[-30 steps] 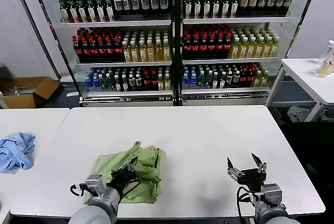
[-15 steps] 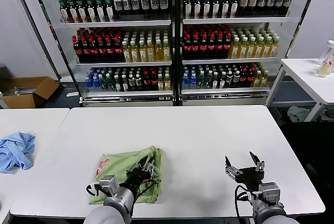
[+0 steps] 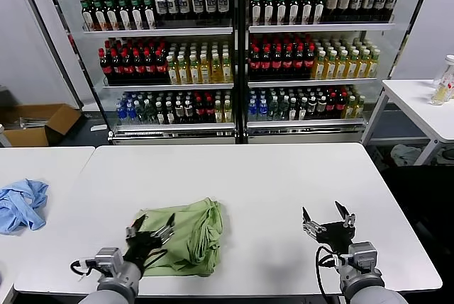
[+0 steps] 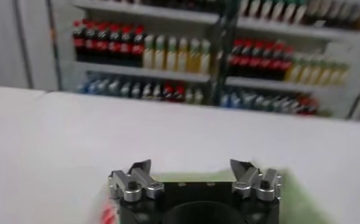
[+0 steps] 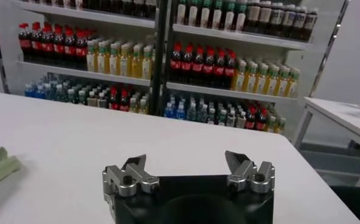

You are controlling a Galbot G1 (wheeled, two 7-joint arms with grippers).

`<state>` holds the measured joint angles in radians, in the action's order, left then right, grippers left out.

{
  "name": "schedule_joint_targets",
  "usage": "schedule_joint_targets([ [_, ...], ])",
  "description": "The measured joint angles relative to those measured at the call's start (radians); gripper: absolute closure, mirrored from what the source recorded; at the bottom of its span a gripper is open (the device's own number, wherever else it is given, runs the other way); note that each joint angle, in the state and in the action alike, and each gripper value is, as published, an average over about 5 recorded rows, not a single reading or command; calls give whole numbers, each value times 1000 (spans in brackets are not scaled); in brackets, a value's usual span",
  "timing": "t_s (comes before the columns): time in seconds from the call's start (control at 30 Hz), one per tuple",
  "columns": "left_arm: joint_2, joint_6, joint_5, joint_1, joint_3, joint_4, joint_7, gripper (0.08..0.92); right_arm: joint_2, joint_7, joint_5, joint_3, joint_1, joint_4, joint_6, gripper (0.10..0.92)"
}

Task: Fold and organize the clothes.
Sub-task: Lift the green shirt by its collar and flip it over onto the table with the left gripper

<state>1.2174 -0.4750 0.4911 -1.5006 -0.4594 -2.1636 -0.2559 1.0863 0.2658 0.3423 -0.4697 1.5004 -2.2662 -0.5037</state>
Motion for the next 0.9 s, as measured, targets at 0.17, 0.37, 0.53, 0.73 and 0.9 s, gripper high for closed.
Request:
schedule_joint_targets([
  [0.17, -1, -22, -29, -14, -42, 46, -4, 178, -8, -4, 2, -8, 3, 2, 6, 203],
  [0.37, 2, -33, -30, -25, -81, 76, -7, 177, -17, -8, 5, -13, 6, 3, 11, 203],
  [0.53, 6, -39, -16, -26, -93, 102, -4, 177, -24, -9, 8, -13, 2, 8, 12, 203],
  [0.73, 10, -45, 0, -18, -101, 129, 2, 177, -26, -10, 10, -13, -1, 11, 14, 203],
  [0.9, 10, -39, 17, -22, -106, 139, 14, 267, -26, -11, 10, -13, -2, 12, 14, 203],
])
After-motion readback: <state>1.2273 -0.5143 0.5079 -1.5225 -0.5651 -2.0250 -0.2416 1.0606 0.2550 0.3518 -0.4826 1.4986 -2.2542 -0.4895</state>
